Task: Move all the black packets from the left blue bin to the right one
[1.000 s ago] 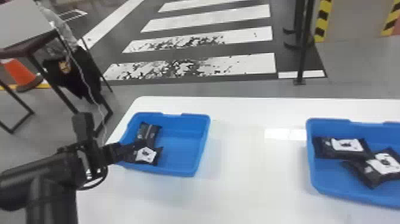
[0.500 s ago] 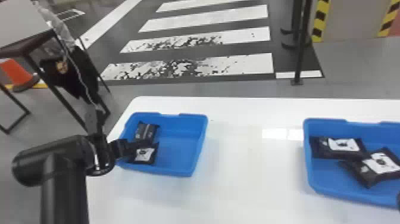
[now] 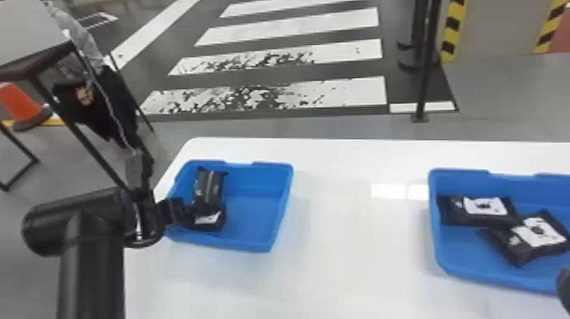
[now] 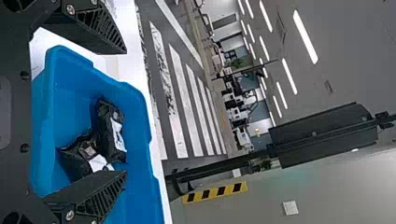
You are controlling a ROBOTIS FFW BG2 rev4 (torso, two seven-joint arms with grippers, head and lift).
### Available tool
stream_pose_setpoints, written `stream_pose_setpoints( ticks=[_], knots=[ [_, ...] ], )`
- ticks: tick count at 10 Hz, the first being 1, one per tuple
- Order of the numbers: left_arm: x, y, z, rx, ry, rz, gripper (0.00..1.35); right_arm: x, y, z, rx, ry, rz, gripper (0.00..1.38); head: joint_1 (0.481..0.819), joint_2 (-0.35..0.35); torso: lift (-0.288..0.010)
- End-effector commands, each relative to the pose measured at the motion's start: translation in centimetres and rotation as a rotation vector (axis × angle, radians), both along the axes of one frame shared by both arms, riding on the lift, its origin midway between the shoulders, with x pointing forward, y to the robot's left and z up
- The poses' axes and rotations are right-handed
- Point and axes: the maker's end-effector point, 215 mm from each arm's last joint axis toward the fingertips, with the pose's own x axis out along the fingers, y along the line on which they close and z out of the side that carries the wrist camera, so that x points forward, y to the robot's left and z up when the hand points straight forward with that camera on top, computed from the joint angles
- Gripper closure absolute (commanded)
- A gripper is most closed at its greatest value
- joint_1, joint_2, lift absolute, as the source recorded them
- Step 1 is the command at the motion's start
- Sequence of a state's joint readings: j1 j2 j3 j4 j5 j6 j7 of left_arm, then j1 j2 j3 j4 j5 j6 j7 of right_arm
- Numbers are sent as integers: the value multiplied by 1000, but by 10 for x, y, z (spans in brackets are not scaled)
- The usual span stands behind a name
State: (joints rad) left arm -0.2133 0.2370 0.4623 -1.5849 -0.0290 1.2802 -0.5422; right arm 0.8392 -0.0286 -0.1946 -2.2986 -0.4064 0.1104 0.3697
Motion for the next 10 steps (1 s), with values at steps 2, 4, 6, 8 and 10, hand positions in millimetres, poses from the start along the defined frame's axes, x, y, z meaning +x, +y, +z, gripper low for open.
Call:
stream_pose_setpoints(
  ticks=[2, 4, 6, 8, 10],
  knots=[
    [5, -20, 23, -42, -98, -56, 1208, -1, 3, 0, 9, 4, 8, 110, 695, 267, -150],
    [-4, -51, 52, -84, -177, -119, 1208, -1, 3, -1, 11, 6, 8, 110, 695, 247, -150],
    [-15, -83, 76, -155, -272, -173, 1208, -1, 7, 0, 20, 6, 15, 110, 695, 211, -150],
    [-12, -132, 102, -282, -406, -246, 1208, 0, 27, 3, 80, 4, 55, 110, 695, 178, -150],
    [-14, -175, 124, -364, -514, -303, 1208, 5, 55, 6, 168, -8, 130, 110, 695, 142, -150]
  ],
)
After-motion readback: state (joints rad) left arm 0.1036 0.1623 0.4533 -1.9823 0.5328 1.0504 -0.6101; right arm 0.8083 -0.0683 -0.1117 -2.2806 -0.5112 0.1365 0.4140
